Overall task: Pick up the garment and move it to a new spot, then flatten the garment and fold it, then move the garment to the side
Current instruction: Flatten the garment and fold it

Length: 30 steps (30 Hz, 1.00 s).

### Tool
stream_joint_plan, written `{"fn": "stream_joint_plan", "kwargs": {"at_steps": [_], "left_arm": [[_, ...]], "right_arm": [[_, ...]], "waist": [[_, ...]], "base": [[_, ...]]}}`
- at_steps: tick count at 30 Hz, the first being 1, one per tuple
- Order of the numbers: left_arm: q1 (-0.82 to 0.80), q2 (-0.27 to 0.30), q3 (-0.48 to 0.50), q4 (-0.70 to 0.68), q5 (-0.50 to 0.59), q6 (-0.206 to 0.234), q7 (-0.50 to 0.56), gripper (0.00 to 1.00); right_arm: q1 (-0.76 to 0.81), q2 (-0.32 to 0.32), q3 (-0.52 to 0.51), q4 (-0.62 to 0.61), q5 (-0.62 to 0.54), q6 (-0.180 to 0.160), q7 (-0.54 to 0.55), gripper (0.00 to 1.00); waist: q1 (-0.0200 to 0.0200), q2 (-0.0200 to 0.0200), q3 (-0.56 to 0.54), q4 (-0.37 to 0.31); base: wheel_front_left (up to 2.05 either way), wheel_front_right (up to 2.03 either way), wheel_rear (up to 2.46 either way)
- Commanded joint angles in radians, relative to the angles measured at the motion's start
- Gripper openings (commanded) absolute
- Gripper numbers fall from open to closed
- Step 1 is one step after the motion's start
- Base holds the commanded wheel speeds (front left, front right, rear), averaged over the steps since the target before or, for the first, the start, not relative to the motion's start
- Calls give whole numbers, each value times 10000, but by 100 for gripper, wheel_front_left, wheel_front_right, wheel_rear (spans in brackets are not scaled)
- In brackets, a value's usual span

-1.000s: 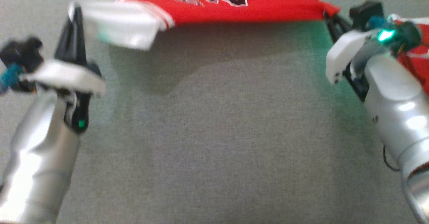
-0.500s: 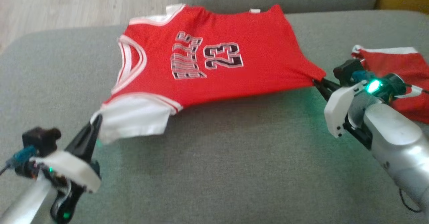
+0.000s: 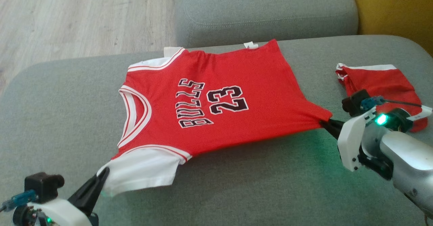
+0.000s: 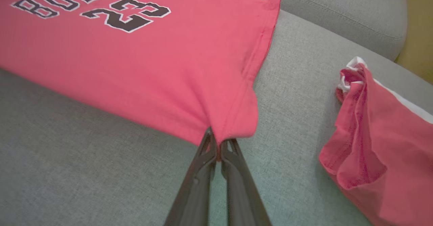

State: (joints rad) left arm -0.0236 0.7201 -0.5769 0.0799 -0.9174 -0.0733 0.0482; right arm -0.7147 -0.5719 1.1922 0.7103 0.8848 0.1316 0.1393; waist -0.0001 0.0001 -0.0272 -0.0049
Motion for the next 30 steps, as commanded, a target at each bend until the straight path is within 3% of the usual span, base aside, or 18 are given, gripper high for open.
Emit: {"fn": "stream_joint_plan", "kwargs": {"at_steps": [1,13,23,30], "left_arm": [[-343,623,605,-413,-108,136,61,0],[95,1113,466,-1426,-375,374,826,0],[-1254,1007,494,-921,-145,447,1441,0],[-3192,664,219,196,-18,302,2768,0]], "right_arm": [[86,-441,41,-366,358,-9,157,0],[255,-1414,568,-2110,1676,-9,1219,0],[-613,-1290,559,-2155,1705,-9,1237,0],[-1443,-986,454,-1628,1834,-9,1748,0]], "waist": [[1,-1,-64,-14],[1,-1,-42,16],[1,-1,771,182],[1,-1,1679,339]], "base": [[0,0,0],[0,0,0],[0,0,0],[0,0,0]]}}
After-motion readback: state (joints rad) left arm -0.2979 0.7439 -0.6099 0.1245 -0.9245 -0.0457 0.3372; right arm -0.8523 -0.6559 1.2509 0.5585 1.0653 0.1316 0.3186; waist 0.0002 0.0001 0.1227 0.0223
